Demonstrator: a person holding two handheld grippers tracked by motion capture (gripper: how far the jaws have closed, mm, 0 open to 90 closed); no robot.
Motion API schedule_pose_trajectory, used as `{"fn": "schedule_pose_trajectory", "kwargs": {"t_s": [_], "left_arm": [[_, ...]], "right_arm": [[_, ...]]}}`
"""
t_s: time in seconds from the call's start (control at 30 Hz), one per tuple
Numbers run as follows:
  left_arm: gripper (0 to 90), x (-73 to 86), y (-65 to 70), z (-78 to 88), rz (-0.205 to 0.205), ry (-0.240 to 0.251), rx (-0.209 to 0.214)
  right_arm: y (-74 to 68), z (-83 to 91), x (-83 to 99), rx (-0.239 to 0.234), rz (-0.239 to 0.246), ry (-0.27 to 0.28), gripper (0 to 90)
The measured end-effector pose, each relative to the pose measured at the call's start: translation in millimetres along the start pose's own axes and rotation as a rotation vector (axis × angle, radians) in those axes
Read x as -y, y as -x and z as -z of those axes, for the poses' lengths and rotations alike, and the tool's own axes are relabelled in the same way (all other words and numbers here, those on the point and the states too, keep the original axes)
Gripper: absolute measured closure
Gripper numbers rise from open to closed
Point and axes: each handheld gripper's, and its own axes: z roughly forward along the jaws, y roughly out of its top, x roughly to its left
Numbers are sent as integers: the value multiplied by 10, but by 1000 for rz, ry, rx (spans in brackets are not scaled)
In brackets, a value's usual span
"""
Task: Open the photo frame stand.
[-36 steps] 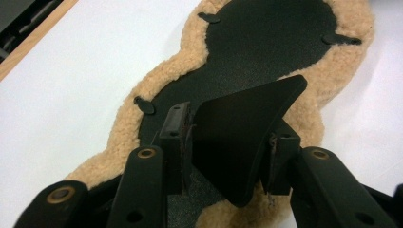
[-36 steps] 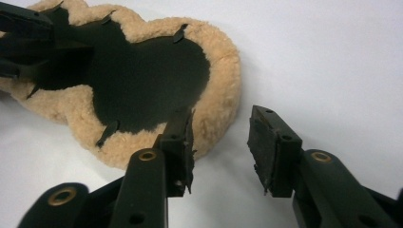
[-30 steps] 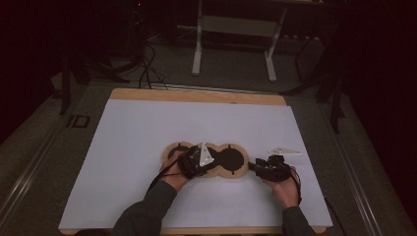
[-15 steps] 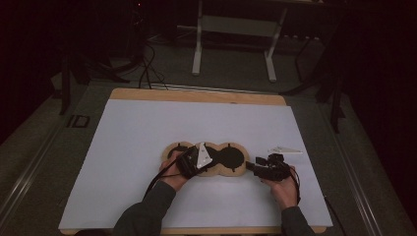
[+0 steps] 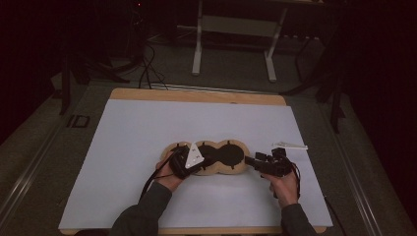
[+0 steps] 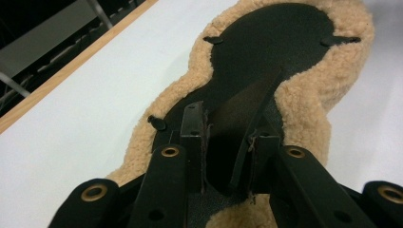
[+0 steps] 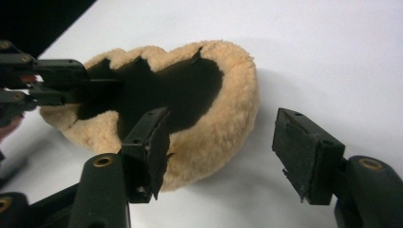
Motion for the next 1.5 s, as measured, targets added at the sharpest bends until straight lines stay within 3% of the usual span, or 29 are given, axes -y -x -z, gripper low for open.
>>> {"fn": "schedule_pose_trajectory", "kwargs": {"t_s": [0.27,0.33,0.53,0.7,0.8,0.83,0.93,1.33,1.5], "left_arm": [[744,26,-21,40,28,31,-3],[743,35,-29,53,34,38,0],[739,78,-92,105,85,84,29],[732,130,-186,194,143,142,70],[721,132,-190,225,152,148,68],[716,139,-198,240,161,153,75],[692,145,-203,262,184,145,85],[506,195,-128,316,181,77,75],[461,267,-75,338,199,71,93]], "right_arm": [[-52,-117,-128,-20,7,-55,317],[-87,-201,-175,-41,6,-98,293],[-79,-281,-240,-96,-42,-107,280],[-81,-297,-289,-241,-98,-109,311],[-96,-286,-304,-270,-113,-98,348],[-89,-263,-318,-297,-133,-84,397],[-90,-245,-319,-312,-141,-81,412],[-93,-219,-326,-343,-148,-66,536],[-98,-207,-324,-347,-135,-65,574]]}}
